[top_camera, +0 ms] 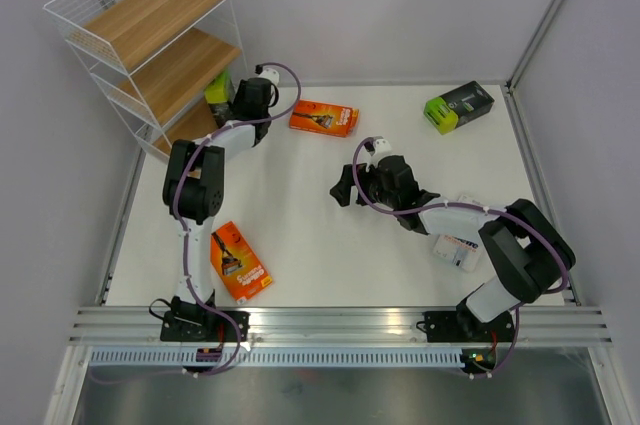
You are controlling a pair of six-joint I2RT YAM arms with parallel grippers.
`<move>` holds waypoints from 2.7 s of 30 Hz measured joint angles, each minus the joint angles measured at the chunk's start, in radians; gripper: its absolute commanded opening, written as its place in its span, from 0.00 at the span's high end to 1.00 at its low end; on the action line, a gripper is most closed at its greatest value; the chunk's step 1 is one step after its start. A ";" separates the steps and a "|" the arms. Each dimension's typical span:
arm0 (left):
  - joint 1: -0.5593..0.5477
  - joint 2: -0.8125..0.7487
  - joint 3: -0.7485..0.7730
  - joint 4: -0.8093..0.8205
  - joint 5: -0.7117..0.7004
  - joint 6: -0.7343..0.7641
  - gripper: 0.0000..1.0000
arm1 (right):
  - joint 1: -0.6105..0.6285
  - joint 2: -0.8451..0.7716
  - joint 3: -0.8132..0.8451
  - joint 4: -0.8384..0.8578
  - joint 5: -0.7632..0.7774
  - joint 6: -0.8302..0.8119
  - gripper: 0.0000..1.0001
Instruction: Place and organize the shaving razors onto the shelf
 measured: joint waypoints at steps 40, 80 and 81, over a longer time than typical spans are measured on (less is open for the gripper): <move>0.037 -0.291 -0.211 -0.225 0.143 -0.627 0.18 | 0.000 0.005 -0.010 0.063 -0.048 0.029 0.02; 0.066 -0.101 -0.128 -0.229 -0.129 -0.059 0.70 | 0.000 0.003 -0.069 0.089 -0.050 0.032 0.02; 0.066 -0.107 -0.136 -0.232 -0.129 -0.059 0.70 | 0.000 0.000 -0.073 0.090 -0.050 0.032 0.02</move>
